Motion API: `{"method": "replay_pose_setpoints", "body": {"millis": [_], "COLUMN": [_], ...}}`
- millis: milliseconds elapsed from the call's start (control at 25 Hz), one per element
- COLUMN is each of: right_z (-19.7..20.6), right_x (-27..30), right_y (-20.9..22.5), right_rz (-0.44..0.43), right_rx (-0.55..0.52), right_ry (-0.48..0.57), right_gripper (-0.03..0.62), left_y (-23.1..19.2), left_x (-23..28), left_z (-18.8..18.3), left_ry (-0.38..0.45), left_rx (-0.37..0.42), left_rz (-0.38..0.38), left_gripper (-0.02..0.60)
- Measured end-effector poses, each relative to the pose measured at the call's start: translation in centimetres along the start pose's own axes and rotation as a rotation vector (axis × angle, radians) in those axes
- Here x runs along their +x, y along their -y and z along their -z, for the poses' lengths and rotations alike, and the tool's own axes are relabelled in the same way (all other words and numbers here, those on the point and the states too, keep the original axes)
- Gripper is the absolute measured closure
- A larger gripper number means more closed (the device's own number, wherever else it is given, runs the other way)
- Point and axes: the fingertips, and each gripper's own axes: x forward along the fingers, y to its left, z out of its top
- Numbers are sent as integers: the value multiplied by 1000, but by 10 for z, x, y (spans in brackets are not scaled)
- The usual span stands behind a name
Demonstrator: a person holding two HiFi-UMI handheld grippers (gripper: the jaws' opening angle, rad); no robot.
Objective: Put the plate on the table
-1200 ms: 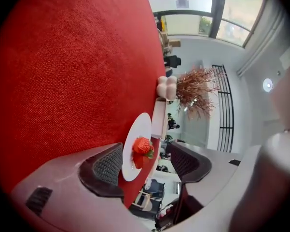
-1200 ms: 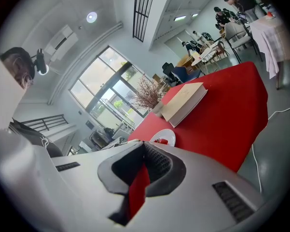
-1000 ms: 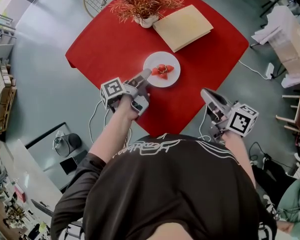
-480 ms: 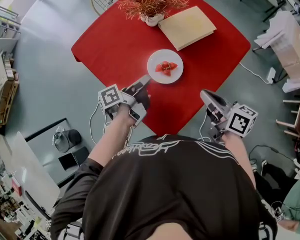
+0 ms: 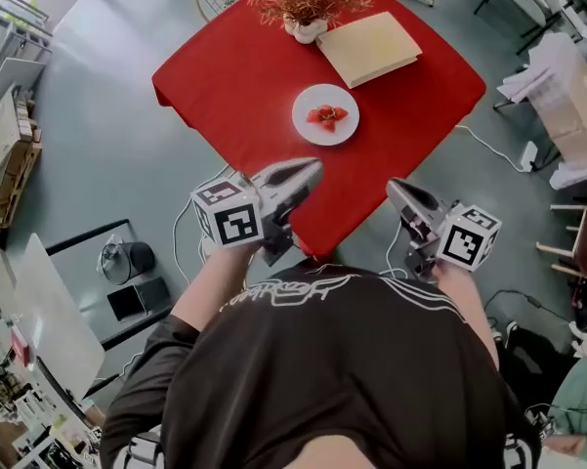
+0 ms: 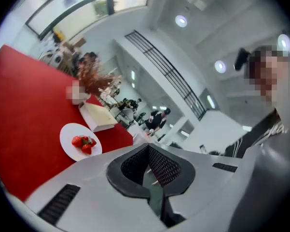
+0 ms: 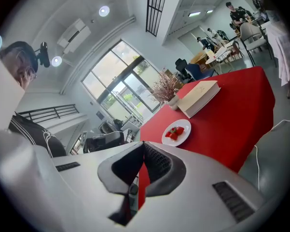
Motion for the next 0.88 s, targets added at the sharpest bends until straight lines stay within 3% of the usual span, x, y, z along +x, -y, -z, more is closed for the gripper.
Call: {"method": "replay_pose_setpoints", "body": {"millis": [80, 200, 640, 880], "right_z": [5, 11, 55, 101], "right_x": [-9, -26, -103, -142], "right_y": [-13, -35, -128, -160], "right_rz": [-3, -21, -80, -105], "right_rx": [-36, -85, -299, -328], "right_ry": [-6, -2, 25, 21], "right_gripper": [586, 586, 586, 586], "left_y": [21, 48, 157, 214], "left_x": [-1, -5, -45, -69], "left_z": [14, 32, 88, 130], "left_ry": [-69, -114, -96, -66], "left_rx": [164, 245, 340, 286], "left_rz": [-40, -66, -113, -80], "left_gripper": [575, 575, 575, 575]}}
